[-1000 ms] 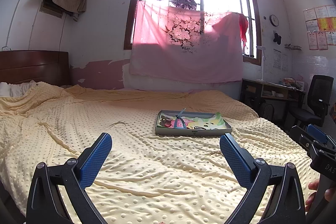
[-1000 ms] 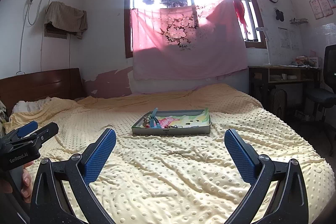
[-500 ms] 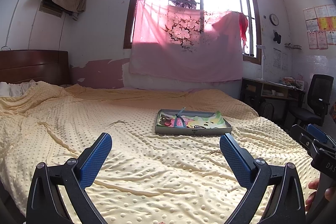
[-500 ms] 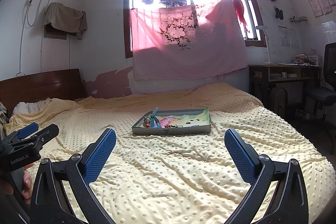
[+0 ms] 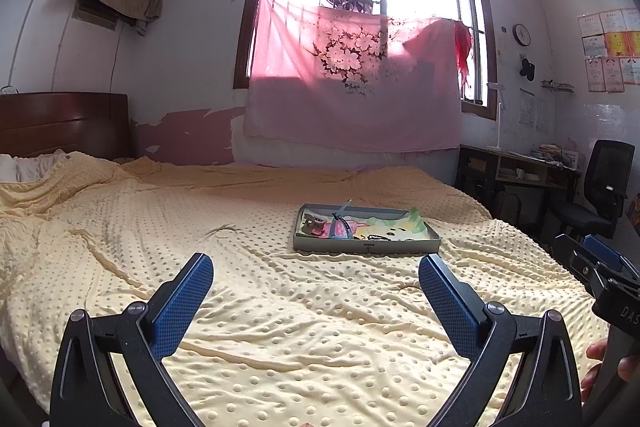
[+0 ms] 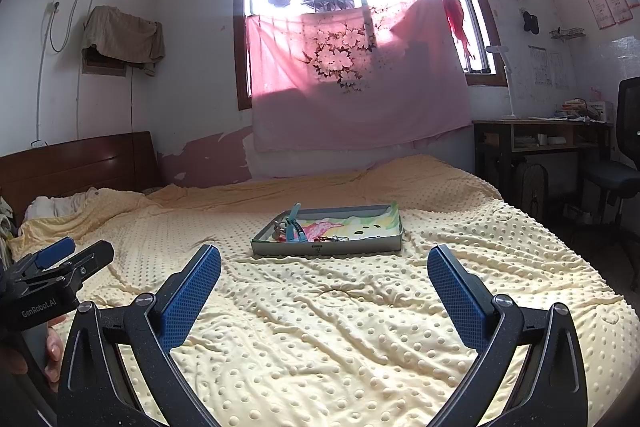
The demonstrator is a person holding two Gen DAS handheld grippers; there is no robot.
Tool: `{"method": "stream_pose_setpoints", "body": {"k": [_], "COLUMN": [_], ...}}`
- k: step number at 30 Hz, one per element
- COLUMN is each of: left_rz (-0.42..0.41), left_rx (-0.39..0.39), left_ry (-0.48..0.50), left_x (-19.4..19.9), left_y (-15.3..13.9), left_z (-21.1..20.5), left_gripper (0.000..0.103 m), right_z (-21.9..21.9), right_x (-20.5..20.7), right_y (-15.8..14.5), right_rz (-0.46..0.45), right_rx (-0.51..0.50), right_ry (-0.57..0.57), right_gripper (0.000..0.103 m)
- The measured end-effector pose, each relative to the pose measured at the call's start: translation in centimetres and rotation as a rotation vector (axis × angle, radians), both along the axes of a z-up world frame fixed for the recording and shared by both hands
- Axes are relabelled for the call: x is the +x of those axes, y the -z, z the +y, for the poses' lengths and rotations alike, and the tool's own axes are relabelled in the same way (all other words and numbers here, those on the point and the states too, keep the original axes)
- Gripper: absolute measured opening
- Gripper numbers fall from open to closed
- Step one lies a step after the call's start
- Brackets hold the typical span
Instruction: Organize jewelry
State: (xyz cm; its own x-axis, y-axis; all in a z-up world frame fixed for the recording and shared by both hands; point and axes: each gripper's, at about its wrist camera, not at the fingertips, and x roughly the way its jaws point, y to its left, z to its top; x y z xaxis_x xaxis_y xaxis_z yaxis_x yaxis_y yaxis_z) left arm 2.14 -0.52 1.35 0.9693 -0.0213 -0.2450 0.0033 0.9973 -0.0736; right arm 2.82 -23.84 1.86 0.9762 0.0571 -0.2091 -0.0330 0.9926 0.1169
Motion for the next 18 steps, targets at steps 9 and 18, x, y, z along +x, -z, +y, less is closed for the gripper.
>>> {"method": "stream_pose_setpoints", "body": {"k": [9,18], "left_rz": [0.011,0.030], "left_rx": [-0.010,0.010], "left_ry": [0.005,-0.007], "left_x": [0.15,0.83], "left_y": [0.36,0.70], "left_z": [-0.14,-0.50], "left_gripper": [0.103,0.103], "right_z": [0.35,0.64], "right_x": [0.19,0.61], "right_y": [0.22,0.82], "right_rz": [0.003,0.013], "right_rx": [0.003,0.008], "right_ry": [0.001,0.001], "right_gripper": [0.102,0.102]}}
